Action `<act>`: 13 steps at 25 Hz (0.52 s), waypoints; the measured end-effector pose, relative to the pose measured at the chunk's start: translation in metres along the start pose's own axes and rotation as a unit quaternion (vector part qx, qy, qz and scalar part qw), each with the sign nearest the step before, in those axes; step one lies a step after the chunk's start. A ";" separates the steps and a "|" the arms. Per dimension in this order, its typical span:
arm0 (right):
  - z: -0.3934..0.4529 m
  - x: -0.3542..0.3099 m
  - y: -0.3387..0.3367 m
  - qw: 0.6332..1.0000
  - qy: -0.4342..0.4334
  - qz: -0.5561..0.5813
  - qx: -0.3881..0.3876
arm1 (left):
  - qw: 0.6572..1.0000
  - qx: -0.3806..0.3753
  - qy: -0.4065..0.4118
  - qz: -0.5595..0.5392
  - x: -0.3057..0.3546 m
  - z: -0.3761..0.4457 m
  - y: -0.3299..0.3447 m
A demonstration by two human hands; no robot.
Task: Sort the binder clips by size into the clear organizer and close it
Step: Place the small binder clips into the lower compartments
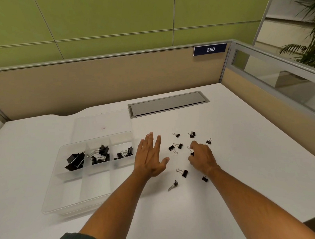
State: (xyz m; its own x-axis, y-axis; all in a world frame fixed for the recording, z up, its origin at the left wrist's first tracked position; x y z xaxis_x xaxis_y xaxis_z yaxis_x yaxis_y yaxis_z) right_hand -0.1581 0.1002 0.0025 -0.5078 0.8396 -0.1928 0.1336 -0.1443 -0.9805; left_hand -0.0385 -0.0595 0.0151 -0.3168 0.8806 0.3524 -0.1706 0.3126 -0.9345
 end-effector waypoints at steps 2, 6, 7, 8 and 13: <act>0.003 -0.022 -0.007 1.000 -0.017 0.009 0.022 | 1.000 0.006 -0.007 0.002 -0.012 -0.006 -0.009; 0.002 -0.066 -0.013 0.997 -0.057 0.026 0.045 | 1.000 0.020 -0.022 -0.002 -0.040 -0.018 -0.029; 0.002 -0.077 -0.013 0.996 -0.070 0.029 0.046 | 0.999 0.024 -0.026 -0.003 -0.047 -0.021 -0.034; 0.001 -0.088 -0.013 0.995 -0.080 0.031 0.047 | 0.999 0.028 -0.029 -0.003 -0.055 -0.025 -0.039; 0.000 -0.137 -0.013 0.990 -0.114 0.047 0.063 | 0.997 0.043 -0.060 0.004 -0.095 -0.044 -0.055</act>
State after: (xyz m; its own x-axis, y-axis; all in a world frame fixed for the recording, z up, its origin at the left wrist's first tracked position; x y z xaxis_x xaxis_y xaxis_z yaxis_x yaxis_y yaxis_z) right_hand -0.0902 -0.0125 0.0420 -0.6797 0.6810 -0.2724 0.0887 -0.2923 -0.9522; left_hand 0.0416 -0.1446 0.0312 -0.4271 0.8326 0.3526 -0.2453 0.2687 -0.9315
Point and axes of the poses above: each hand's wrist, its own z-axis towards the middle knuckle, its own y-axis out of the palm, x = y × z, the point moved 5 cm from there along z, towards the middle knuckle, and after that the axes turned 14 degrees about -z, right-handed, at the moved point
